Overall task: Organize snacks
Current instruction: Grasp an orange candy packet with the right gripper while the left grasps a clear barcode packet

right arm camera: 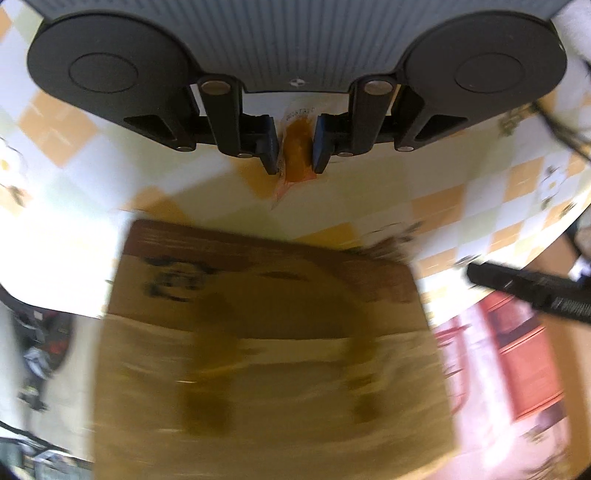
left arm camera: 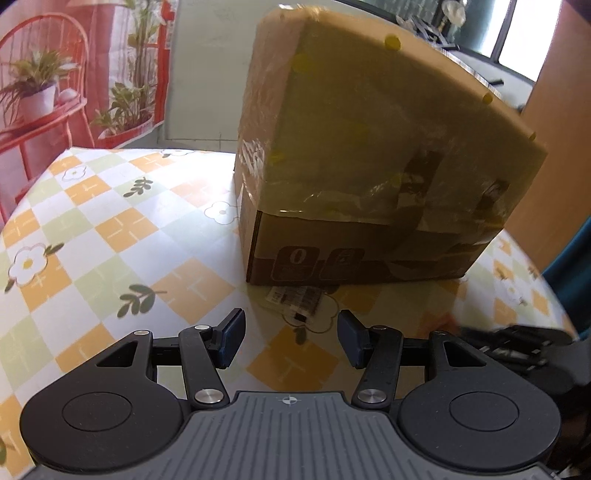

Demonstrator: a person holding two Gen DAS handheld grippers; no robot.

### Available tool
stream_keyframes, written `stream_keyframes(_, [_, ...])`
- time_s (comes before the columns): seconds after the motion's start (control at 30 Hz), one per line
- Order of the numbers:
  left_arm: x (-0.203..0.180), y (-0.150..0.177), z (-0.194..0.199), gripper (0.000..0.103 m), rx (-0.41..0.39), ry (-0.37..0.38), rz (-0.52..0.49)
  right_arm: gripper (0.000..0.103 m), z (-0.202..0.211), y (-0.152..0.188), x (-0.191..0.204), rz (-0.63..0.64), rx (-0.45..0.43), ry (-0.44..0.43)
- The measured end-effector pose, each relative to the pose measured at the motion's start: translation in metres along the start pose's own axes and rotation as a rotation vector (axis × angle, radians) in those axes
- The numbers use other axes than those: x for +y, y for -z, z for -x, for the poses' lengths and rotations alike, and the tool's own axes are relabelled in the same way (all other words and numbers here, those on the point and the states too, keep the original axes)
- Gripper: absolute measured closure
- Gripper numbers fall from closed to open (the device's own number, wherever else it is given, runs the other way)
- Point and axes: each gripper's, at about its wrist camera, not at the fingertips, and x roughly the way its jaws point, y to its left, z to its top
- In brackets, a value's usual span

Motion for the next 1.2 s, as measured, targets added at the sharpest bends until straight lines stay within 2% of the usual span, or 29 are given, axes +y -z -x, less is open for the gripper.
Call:
stream_keyframes(0.07, [-0.002,-0.004,-0.012,0.045,0.026,-0.006,-0.041,0.082,0.002,0.003,-0.009,-0.035,-0.013,0.027])
stream_keyframes(0.17, [-0.003,-0.012,-0.032,0.045,0.064,-0.004,-0.098,0.082,0.004,0.008,-0.019,-0.099,-0.038,0.006])
stream_keyframes(0.33, [-0.004,-0.016,-0.058,0.045,0.102,0.002,-0.129,0.082,0.005,0.011,-0.020,-0.096,-0.054,-0.001])
stream_keyframes(0.63, [-0.018,-0.016,-0.075,0.045,0.087,-0.065,-0.170,0.082,0.005,0.011,-0.023,-0.106,-0.061,-0.016])
stream_keyframes(0.77, [-0.028,-0.012,-0.077,0.039,0.082,-0.080,-0.222,0.082,0.006,0.012,-0.027,-0.123,-0.065,-0.028])
stream_keyframes(0.83, [-0.028,-0.010,-0.076,0.039,0.069,-0.086,-0.215,0.082,0.006,0.012,-0.027,-0.126,-0.065,-0.031])
stream_keyframes(0.87, [-0.029,-0.010,-0.075,0.042,0.067,-0.092,-0.214,0.082,0.006,0.012,-0.027,-0.128,-0.066,-0.032])
stream_keyframes(0.9, [-0.031,-0.010,-0.075,0.052,0.064,-0.101,-0.209,0.082,0.006,0.012,-0.028,-0.130,-0.066,-0.034])
stream_keyframes(1.07, [-0.046,-0.006,-0.070,0.054,0.055,-0.161,-0.223,0.082,0.007,0.012,-0.030,-0.135,-0.066,-0.038])
stream_keyframes(1.2, [-0.046,-0.002,-0.065,0.055,0.062,-0.143,-0.191,0.082,0.007,0.012,-0.030,-0.138,-0.066,-0.041])
